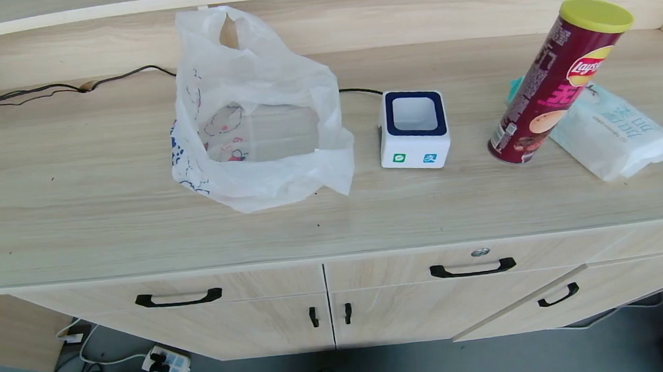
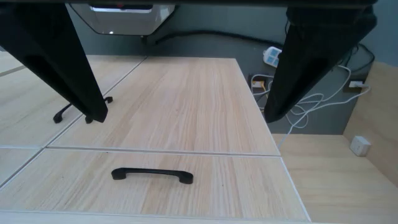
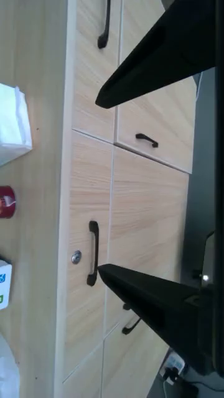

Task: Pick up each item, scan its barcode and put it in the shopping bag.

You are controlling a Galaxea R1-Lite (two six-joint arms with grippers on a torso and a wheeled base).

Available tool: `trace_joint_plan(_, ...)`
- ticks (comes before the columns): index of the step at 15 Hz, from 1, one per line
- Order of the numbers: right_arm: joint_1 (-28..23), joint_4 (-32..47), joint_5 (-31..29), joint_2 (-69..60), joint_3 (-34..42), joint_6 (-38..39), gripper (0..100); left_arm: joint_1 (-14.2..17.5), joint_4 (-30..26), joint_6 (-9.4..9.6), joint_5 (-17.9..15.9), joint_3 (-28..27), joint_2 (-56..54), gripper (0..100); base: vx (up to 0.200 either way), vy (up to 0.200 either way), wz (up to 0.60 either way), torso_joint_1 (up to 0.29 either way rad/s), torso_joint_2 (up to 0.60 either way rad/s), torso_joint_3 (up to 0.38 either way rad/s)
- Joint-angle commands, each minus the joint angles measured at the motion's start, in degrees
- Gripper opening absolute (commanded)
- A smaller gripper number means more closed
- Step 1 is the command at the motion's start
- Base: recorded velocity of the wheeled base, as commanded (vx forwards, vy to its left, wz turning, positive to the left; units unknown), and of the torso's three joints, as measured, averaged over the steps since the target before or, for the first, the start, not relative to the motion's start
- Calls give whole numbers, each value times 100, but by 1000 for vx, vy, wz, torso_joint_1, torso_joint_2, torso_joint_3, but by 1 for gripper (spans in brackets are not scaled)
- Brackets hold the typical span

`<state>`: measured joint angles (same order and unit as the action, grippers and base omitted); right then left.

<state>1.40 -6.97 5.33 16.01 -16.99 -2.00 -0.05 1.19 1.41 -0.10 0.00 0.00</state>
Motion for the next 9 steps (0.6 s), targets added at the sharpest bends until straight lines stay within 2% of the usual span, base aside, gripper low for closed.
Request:
trace_joint_plan(1, 264, -2766, 135, 3831, -1887, 112, 100, -4, -5, 8, 1, 0, 0, 100, 0, 0, 0, 0, 0, 0)
trace_joint_plan(3, 264, -4365, 249, 5026, -1939, 376, 100, -4, -5, 17, 1, 0, 0, 100, 0, 0, 0, 0, 0, 0)
trace_joint_plan(4, 255, -4699, 302, 5343, -2036, 472, 100, -4, -5, 17, 1, 0, 9, 100, 0, 0, 0, 0, 0, 0)
trace_joint_plan(9, 159, -4972, 320, 5940, -1904, 604, 100, -4, 21, 34, 1, 0, 9, 100, 0, 0, 0, 0, 0, 0)
